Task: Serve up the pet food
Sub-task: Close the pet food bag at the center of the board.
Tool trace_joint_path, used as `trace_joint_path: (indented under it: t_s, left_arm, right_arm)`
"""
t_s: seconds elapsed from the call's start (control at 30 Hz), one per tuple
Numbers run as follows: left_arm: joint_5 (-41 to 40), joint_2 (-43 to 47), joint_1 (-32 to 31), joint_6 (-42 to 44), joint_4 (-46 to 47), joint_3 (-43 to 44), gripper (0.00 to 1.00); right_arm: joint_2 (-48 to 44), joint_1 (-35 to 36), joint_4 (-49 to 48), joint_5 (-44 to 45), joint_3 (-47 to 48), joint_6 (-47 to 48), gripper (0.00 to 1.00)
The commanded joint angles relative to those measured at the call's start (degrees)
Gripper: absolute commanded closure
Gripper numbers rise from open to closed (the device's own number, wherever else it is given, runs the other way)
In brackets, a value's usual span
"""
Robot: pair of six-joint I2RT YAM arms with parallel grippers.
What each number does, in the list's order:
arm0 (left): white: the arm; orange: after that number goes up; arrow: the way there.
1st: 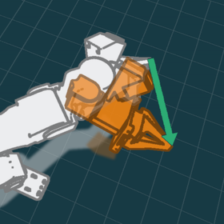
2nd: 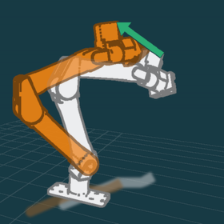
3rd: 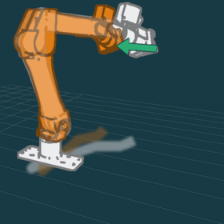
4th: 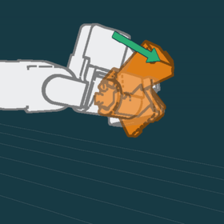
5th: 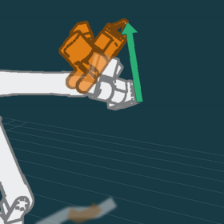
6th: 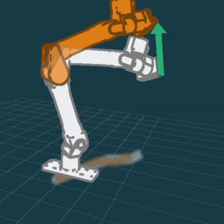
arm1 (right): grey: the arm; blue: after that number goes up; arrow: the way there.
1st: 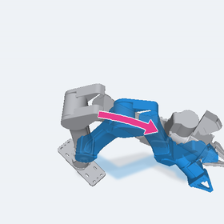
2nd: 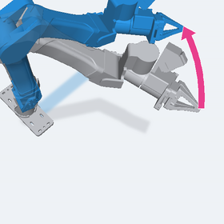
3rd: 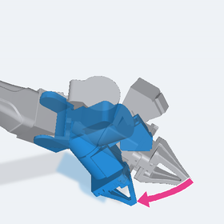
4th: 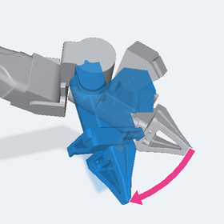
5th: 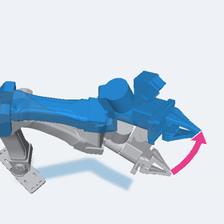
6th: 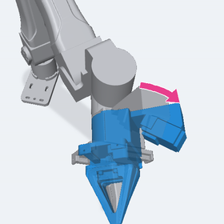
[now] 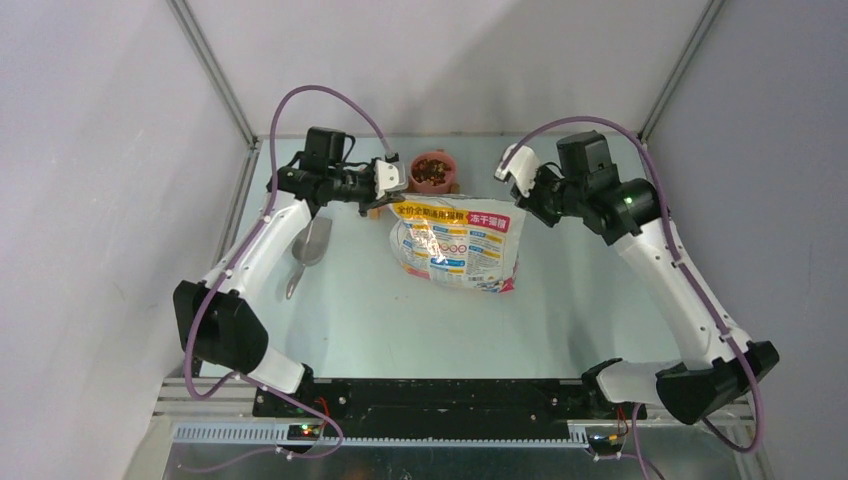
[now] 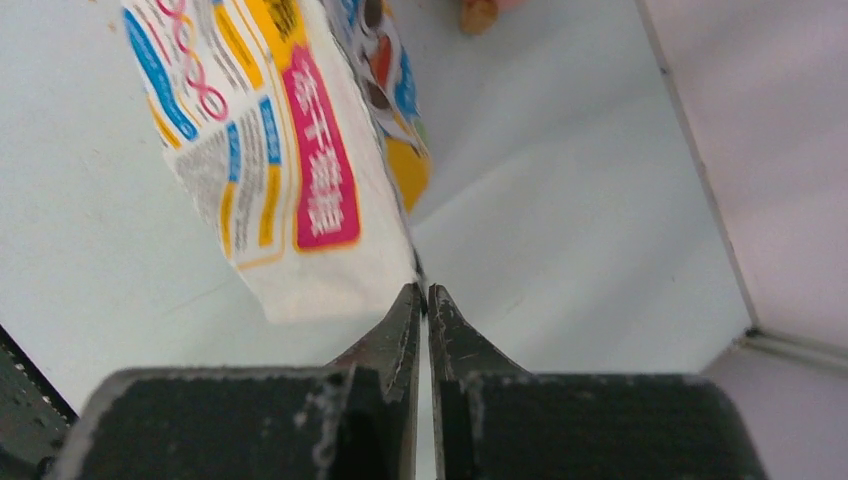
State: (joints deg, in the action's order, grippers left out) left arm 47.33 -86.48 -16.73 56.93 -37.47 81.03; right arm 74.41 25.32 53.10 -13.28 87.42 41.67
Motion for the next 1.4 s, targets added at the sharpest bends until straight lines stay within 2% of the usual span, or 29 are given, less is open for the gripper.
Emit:
trace_joint_path:
  t_s: [0.0,0.2,0.27,0.33,0.4,0.47,0.7,0.77,0.93,0.97,1.07,1.2,1.27,1.37]
  left_arm:
    - [-14.0,0.5,5.7,1.2,-6.1,1.5,1.00]
    - [-10.8,0.7,5.5,-2.8,-5.2,4.1,0.99]
    - [-9.5,1.0,5.5,-5.0,-4.0,5.7,0.84]
    - [-9.1,1.5,5.5,-7.8,-2.2,6.7,0.60]
    - [-9.3,2.3,5.5,-9.9,-0.4,7.4,0.48]
    - [-10.0,3.1,5.5,-11.2,1.1,7.8,0.43]
    - [-16.6,8.7,5.5,-14.4,7.6,4.3,0.36]
    - [-17.5,11.2,5.5,-15.7,11.3,1.4,0.35]
    - [-16.3,19.3,5.5,-21.0,23.3,-8.2,0.28]
    - [-14.9,20.2,5.5,-23.9,24.7,-9.3,0.28]
    - [-11.1,23.2,5.4,-31.7,32.2,-13.7,0.27]
    - [-10.3,25.4,4.4,-51.3,45.5,-19.4,0.27]
    - [-11.8,25.8,3.9,-62.1,47.9,-20.9,0.27]
    - [-14.5,25.8,3.2,-67.2,45.9,-21.3,0.28]
  right_arm:
    - [-4.0,-4.0,7.5,15.1,0.3,1.5,0.93]
    - [-7.4,-5.0,6.4,14.3,-0.3,1.0,0.93]
    - [-8.4,-5.5,5.8,14.0,0.0,0.5,0.91]
    - [-9.0,-5.8,4.8,14.0,0.2,-0.5,0.88]
    - [-9.4,-6.0,3.7,12.6,0.1,-1.4,0.83]
    - [-9.5,-6.1,1.9,13.0,-0.1,-2.8,0.79]
    - [-9.3,-6.2,-7.6,11.6,-0.9,-9.8,0.67]
    - [-8.9,-6.2,-9.3,7.4,-0.5,-12.2,0.63]
    - [-7.0,-5.6,-14.1,-11.9,-0.2,-20.1,0.52]
    - [-5.8,-5.3,-14.8,-14.9,-0.2,-21.0,0.50]
    - [-3.3,-3.1,-19.3,-15.9,0.0,-26.4,0.50]
    - [2.7,0.0,-22.1,-11.2,1.7,-32.9,0.53]
    - [5.7,1.4,-21.8,-8.4,3.3,-35.6,0.55]
    - [9.1,3.6,-20.5,-4.6,6.2,-38.2,0.59]
